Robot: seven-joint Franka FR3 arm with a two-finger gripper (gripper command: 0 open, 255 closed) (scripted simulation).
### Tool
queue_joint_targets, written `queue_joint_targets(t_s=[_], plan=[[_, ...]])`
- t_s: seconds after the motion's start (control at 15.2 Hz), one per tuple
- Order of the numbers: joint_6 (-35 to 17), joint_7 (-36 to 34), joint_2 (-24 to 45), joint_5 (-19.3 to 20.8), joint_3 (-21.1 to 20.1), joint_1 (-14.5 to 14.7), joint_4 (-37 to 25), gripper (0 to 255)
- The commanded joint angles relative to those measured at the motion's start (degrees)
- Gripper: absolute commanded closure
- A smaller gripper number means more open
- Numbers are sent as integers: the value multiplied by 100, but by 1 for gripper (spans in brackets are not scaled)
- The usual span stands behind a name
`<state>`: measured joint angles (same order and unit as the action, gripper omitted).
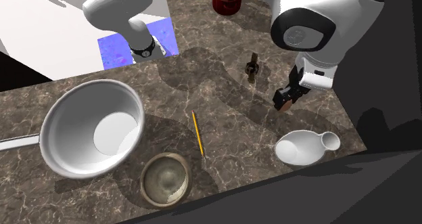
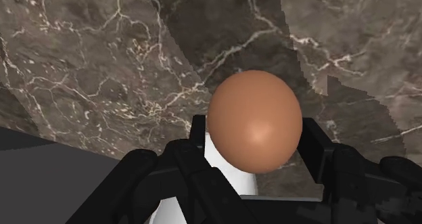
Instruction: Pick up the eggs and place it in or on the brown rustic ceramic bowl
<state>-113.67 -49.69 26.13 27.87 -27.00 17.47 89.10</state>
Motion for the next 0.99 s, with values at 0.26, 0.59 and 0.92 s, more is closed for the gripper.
queue_joint_targets(t_s=[0.26,0.59,0.92], plan=[[376,143,-129,-111,-49,4,-281,255],[708,255,-187,-178,-77,27,-578,255],[1059,362,-211,-222,-97,68,-926,255]])
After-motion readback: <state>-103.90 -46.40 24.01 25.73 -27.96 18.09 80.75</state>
